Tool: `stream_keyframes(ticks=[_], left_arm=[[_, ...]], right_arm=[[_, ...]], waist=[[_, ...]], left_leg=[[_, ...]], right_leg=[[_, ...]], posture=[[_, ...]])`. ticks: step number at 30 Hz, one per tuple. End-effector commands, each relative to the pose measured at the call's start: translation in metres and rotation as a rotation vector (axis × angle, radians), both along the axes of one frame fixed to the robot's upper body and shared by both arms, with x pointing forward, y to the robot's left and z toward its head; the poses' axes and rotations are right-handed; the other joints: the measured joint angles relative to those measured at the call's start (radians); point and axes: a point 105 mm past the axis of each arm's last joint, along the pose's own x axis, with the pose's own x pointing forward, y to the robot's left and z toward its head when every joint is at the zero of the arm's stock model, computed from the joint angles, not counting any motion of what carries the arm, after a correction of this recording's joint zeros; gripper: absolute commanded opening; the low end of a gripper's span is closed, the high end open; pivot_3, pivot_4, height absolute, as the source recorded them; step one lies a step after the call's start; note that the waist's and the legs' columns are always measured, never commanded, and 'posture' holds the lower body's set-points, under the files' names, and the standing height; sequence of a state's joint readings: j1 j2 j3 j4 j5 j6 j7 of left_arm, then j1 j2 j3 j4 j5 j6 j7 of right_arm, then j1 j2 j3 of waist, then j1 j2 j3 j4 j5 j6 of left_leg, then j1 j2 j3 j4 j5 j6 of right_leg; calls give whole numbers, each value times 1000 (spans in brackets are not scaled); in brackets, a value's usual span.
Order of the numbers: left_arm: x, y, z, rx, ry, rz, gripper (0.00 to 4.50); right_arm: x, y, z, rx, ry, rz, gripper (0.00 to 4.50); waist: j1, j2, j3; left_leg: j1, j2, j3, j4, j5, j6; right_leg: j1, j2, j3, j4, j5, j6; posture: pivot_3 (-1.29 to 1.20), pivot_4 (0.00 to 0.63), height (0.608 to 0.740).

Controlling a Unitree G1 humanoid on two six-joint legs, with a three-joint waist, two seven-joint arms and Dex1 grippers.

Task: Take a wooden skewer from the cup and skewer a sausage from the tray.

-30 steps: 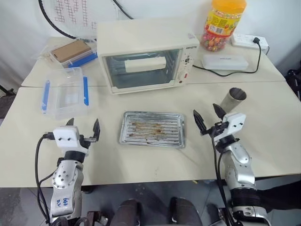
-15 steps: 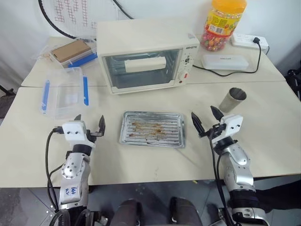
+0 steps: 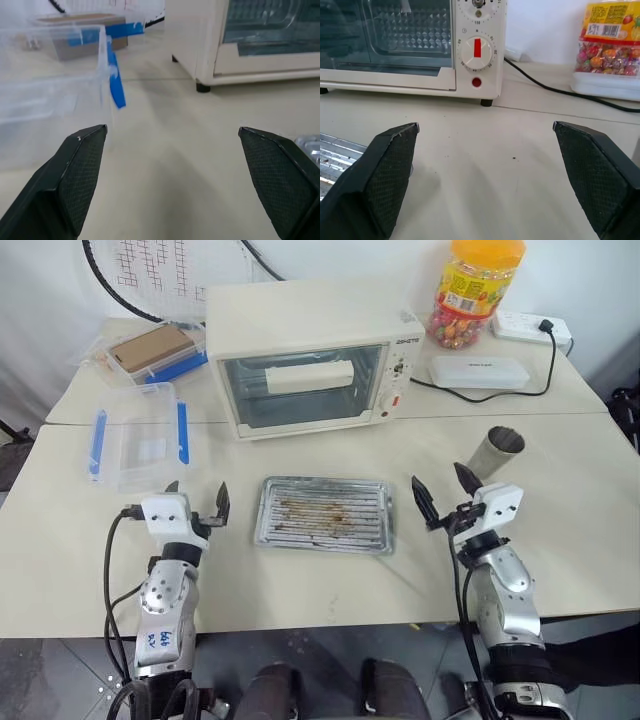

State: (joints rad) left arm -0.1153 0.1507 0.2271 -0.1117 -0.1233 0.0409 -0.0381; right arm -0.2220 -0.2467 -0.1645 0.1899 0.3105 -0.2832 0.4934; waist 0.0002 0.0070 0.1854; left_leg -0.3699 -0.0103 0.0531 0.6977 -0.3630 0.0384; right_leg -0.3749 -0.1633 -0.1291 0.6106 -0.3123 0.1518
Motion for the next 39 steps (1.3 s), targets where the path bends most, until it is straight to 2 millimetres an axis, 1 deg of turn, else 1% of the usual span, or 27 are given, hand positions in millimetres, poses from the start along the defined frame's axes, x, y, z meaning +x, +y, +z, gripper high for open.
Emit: stream_keyframes(ticks=[1, 5, 10, 14, 23, 36, 39], left_arm=[[-1, 7, 6, 9, -36, 9, 4475], [-5, 13, 7, -12, -44, 29, 4475], [-7, 6, 6, -6, -40, -1, 4475], [-11, 15, 1, -3, -22, 24, 4475], [-2, 12, 2, 8, -19, -11, 4475], [1, 10, 4, -10, -35, -41, 4475], [2, 12, 3, -16, -31, -29, 4475]], right_arm=[[-8, -7, 9, 5, -50, -21, 4500], [-12, -8, 8, 2, -47, -24, 4500], [-13, -7, 10, 4, -53, -27, 4500], [-14, -3, 12, 1, -61, -17, 4500], [-19, -6, 14, -9, -71, -27, 4500], [-30, -7, 15, -15, -72, -44, 4500], [-33, -7, 15, -14, -68, -48, 4500]], waist=[[-1, 0, 0], [-1, 0, 0], [1, 0, 0], [-1, 0, 0], [1, 0, 0], [2, 0, 0], [1, 0, 0]], left_leg=[[0, 0, 0, 0, 0, 0], [0, 0, 0, 0, 0, 0], [0, 0, 0, 0, 0, 0], [0, 0, 0, 0, 0, 0], [0, 0, 0, 0, 0, 0], [0, 0, 0, 0, 0, 0], [0, 0, 0, 0, 0, 0]], right_leg=[[0, 0, 0, 0, 0, 0], [0, 0, 0, 0, 0, 0], [0, 0, 0, 0, 0, 0], [0, 0, 0, 0, 0, 0], [0, 0, 0, 0, 0, 0], [0, 0, 0, 0, 0, 0], [0, 0, 0, 0, 0, 0]], posture=[[0, 150, 740], [0, 150, 740], [0, 150, 740], [0, 150, 740], [0, 150, 740], [0, 150, 740], [0, 150, 740]])
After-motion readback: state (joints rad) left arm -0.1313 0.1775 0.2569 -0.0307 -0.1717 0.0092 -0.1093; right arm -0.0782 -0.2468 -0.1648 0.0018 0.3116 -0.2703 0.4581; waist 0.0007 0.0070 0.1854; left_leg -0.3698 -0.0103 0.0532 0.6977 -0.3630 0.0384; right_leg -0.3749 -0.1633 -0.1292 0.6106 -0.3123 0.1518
